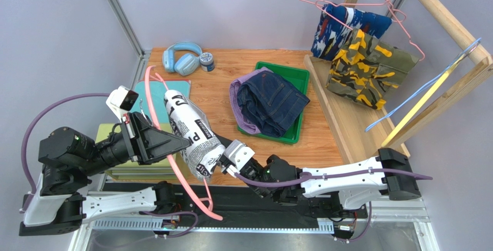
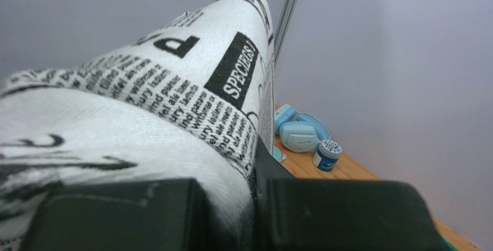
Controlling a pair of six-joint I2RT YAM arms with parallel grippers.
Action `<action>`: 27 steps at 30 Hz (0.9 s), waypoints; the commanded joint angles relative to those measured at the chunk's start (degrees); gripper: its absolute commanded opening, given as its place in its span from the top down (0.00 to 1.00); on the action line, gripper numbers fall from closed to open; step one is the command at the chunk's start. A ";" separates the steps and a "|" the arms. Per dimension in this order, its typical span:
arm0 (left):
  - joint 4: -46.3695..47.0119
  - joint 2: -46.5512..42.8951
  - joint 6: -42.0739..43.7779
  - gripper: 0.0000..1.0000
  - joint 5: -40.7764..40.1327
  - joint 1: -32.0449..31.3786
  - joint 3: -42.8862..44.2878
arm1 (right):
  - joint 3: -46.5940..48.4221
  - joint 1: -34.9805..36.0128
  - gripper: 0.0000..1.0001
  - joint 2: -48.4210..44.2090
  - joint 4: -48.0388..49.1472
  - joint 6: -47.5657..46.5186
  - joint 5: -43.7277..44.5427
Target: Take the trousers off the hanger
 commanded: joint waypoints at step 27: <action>-15.97 -5.84 11.32 1.00 -19.09 0.05 -8.76 | 18.71 -0.41 1.00 -19.81 -29.47 27.20 -8.93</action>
